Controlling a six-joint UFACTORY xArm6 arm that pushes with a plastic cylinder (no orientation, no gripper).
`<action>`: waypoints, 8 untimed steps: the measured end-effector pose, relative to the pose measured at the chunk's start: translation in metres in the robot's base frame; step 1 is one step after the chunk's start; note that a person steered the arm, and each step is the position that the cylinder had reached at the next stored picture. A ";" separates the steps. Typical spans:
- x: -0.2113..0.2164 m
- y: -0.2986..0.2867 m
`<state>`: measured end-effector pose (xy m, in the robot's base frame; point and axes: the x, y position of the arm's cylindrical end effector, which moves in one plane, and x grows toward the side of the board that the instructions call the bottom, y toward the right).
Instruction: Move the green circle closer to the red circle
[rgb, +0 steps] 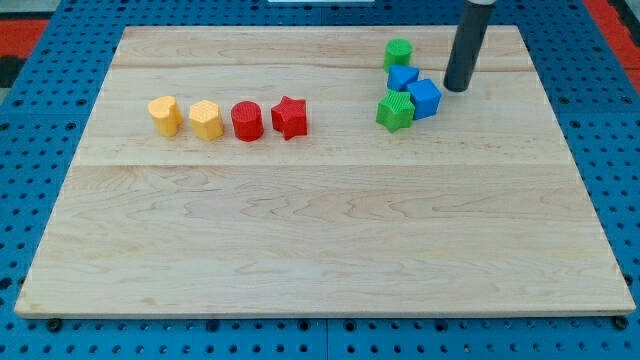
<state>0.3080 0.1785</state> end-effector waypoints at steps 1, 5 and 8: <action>-0.036 -0.014; -0.097 -0.176; -0.044 -0.224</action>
<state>0.2640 -0.0457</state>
